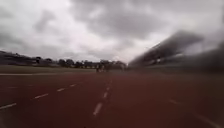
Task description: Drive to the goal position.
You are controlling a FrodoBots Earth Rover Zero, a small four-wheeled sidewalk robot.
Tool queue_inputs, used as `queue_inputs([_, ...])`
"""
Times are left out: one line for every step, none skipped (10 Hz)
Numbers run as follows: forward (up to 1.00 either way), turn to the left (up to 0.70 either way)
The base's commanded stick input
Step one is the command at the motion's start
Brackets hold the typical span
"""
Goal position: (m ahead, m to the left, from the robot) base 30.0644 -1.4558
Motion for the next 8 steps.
queue_inputs([1.00, -0.01])
queue_inputs([1.00, -0.01])
queue_inputs([1.00, -0.01])
queue_inputs([1.00, -0.41])
queue_inputs([1.00, -0.41])
queue_inputs([1.00, -0.41])
queue_inputs([1.00, -0.41])
queue_inputs([1.00, -0.41])
